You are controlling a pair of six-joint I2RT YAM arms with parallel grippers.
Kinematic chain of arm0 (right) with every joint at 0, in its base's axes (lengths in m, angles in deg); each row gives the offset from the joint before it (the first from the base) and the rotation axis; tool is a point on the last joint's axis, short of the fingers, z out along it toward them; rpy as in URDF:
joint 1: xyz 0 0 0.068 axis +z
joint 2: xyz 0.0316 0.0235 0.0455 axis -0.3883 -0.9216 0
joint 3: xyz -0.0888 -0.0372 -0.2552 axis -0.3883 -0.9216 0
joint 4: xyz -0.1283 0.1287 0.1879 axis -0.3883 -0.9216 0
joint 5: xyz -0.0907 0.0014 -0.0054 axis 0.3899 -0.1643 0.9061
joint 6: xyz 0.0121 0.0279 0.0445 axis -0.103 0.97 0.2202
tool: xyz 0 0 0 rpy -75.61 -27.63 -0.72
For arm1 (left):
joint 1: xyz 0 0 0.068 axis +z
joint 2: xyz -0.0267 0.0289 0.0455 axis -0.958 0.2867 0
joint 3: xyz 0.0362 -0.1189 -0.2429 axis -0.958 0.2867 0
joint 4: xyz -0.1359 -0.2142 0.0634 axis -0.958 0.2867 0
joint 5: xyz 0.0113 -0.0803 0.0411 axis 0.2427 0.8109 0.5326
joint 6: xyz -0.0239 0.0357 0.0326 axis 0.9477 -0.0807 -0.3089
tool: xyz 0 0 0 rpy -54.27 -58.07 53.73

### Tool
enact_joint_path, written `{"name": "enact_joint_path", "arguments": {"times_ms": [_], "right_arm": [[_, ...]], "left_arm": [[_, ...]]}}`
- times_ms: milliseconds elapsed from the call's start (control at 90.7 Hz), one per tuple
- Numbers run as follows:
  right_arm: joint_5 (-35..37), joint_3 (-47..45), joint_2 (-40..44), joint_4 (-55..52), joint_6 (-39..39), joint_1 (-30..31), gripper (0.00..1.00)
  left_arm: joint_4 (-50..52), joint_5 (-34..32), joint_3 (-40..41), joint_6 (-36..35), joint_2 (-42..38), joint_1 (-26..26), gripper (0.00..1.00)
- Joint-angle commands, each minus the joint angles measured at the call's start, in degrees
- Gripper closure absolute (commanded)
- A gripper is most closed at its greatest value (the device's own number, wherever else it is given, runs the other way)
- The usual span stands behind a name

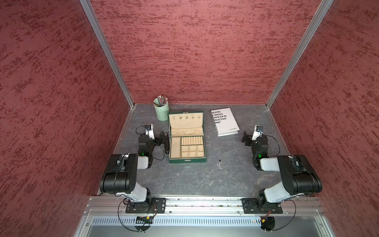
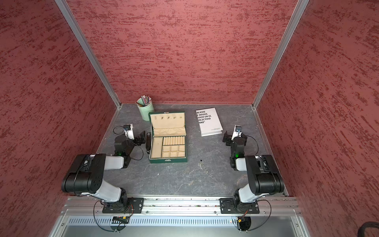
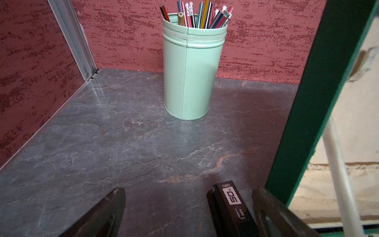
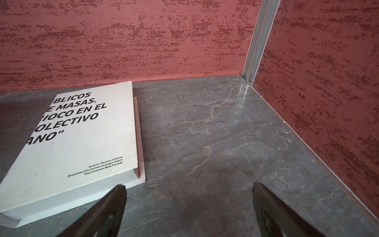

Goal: Put jewelry chain into jewelry box
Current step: Pick up the necklace from the center of the board.

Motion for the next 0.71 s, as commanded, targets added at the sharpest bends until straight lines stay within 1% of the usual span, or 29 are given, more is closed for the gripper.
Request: {"name": "enact_joint_path", "arguments": {"times_ms": [0,617,650,694], "right_arm": [[-0.72,1.01,-0.11,-0.26,0.31,0.32,0.01],[-0.75,1.12,-0.17,-0.35,0.3,0.35,0.01],[-0.74,1.4,-0.13,-0.74,0.35,0.3,0.01],[-0.69,1.23,-0.09,-0.81,0.32,0.36,0.01]], "left_arm": [[-0.59,0.67,-0.3,-0.3,-0.42,0.19,0.0],[-0.61,0.78,-0.3,-0.22,-0.39,0.26,0.0],[-0.59,0.41,-0.3,-0.29,-0.38,0.2,0.0],[0.92,-1.91,-0.63,0.2,-1.24,-0.16,0.0]]}}
